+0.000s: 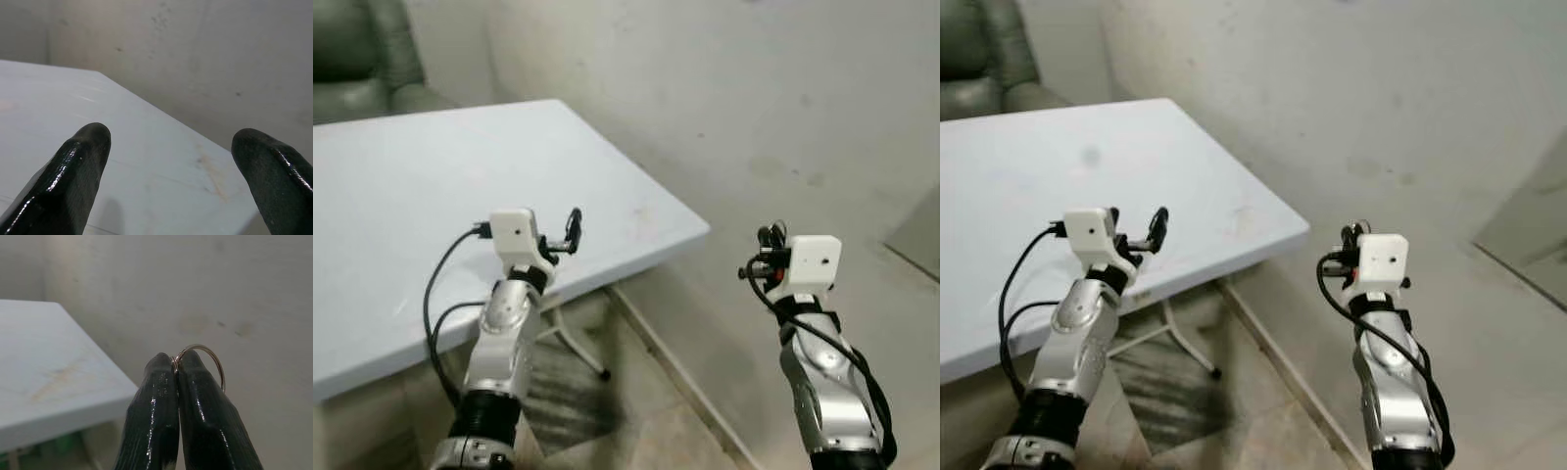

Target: Hang keys on a hook

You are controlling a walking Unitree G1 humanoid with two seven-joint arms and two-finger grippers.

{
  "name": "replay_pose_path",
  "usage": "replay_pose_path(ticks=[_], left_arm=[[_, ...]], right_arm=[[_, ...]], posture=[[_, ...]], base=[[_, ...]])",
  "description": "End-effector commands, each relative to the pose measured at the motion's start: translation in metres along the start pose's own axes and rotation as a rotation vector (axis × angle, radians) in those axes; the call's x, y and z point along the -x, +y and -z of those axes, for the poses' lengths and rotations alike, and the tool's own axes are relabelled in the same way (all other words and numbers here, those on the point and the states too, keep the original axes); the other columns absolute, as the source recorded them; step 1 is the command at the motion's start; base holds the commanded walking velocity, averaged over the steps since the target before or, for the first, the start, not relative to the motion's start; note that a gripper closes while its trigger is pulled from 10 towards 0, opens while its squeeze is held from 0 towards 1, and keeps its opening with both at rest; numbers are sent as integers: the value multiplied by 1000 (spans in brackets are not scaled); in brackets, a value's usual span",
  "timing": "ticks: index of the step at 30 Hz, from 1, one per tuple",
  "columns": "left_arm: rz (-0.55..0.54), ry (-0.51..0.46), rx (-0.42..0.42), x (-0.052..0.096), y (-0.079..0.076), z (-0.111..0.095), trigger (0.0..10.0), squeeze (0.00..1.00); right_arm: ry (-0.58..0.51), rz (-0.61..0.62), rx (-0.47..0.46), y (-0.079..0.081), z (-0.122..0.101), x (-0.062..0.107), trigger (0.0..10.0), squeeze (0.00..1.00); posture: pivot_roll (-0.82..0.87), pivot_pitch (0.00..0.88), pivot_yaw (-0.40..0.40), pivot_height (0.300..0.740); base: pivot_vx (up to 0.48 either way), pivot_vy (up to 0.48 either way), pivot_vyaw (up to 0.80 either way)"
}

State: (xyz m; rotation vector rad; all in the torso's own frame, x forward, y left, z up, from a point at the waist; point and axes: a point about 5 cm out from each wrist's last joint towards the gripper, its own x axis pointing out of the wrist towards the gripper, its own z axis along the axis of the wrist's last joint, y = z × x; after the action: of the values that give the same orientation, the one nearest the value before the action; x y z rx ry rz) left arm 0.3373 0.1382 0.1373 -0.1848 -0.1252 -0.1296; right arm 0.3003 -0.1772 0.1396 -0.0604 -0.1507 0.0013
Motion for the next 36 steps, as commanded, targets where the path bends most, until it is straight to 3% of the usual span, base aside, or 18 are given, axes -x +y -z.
replay_pose_path(ticks=[1,9,36], left_arm=[[9,10,24,0,-4,0,10000,0],[1,15,35,0,-3,0,10000,0],[-39,81,50,8,-6,7,10000,0]], right_arm=[[-10,7,4,-3,-4,0,10000,0],[-7,9,3,-2,-5,1,10000,0],[4,3,-4,0,-6,3,10000,0]], posture=[[11,0,-82,740],[12,0,-83,740],[17,3,-85,740]], base=[[0,0,-769],[0,393,-770],[0,0,-769]])
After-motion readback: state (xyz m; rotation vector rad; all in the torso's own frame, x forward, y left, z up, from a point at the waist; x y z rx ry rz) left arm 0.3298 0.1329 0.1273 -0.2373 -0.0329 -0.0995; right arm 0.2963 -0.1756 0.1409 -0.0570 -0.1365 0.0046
